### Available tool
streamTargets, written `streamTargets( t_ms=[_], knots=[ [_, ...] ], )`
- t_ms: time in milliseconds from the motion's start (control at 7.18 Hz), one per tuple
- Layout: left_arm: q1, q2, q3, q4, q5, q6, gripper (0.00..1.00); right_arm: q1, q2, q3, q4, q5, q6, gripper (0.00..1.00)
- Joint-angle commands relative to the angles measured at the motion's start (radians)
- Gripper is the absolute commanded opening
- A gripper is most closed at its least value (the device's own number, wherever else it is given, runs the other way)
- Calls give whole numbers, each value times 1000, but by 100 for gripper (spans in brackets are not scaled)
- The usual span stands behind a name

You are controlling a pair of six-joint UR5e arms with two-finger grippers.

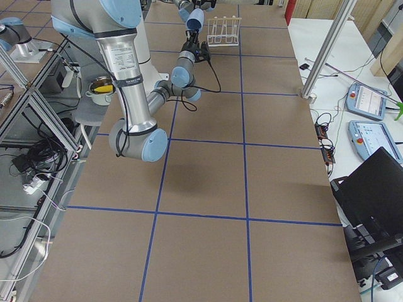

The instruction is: Hang cup on cup holder

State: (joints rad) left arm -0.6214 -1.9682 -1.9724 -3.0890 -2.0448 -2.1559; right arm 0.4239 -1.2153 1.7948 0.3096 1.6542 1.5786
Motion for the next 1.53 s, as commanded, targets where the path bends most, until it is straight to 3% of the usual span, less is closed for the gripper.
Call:
streamTargets(
  t_ms=[0,557,696,1114,1253,1392],
  knots=[
    [2,0,0,0,0,2,98,-2,23,-12,-4,-10,-2,0],
    [2,3,1,0,2,7,98,-42,42,-34,-3,-34,-60,0],
    [2,6,3,0,2,13,89,-42,42,-31,-3,-36,-60,0],
    [2,8,6,-26,2,39,17,-42,42,-29,0,-36,-78,2],
    [2,9,6,-28,2,39,0,-42,42,-31,3,-36,-106,49],
    [2,9,7,-30,2,40,0,-39,43,-28,-3,-37,-100,99]
  ],
)
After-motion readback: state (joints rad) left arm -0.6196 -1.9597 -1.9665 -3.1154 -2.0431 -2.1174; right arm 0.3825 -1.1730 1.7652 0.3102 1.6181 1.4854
